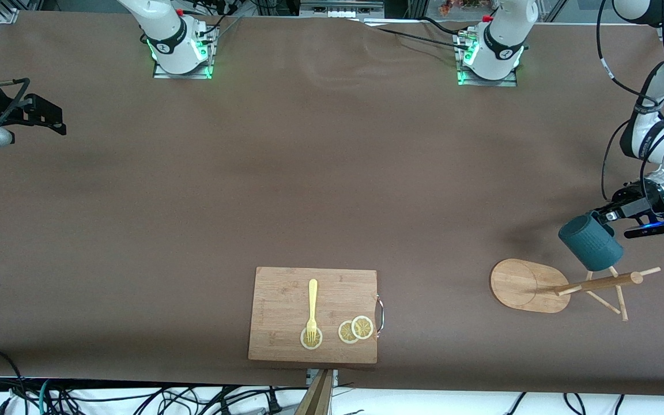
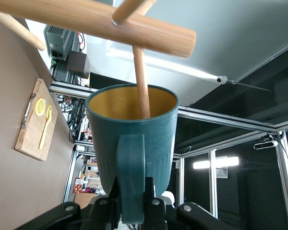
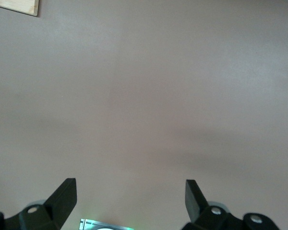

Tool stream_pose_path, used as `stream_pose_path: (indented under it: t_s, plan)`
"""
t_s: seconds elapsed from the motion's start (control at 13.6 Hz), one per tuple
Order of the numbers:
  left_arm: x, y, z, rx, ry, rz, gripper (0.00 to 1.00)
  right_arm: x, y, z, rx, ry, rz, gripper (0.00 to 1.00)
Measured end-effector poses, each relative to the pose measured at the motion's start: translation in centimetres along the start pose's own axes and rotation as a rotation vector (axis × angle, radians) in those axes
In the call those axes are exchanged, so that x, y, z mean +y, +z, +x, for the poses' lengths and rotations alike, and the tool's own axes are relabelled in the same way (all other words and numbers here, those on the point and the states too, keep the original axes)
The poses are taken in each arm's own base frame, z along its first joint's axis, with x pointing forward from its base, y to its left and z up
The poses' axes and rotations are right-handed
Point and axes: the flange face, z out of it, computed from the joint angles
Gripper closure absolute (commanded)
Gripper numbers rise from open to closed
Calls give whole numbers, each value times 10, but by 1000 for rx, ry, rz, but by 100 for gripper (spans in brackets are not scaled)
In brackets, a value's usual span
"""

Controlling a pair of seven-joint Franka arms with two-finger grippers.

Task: Pass cup and hang on rack
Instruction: 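Lower the mug onto a rack peg with the left gripper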

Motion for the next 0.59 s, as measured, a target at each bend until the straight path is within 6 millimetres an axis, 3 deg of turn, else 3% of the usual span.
stream_pose_path:
  t_s: [0.07, 0.44, 0.59]
  plan:
    - [-1, -1, 1, 0, 3, 1, 92, 0, 0, 0, -3, 0, 1, 0]
    - [-4, -4, 10, 8, 12, 16, 89, 0, 1, -1, -7, 0, 2, 0]
    - [-8, -9, 12, 24, 8, 27, 69, 0, 1, -1, -8, 0, 2, 0]
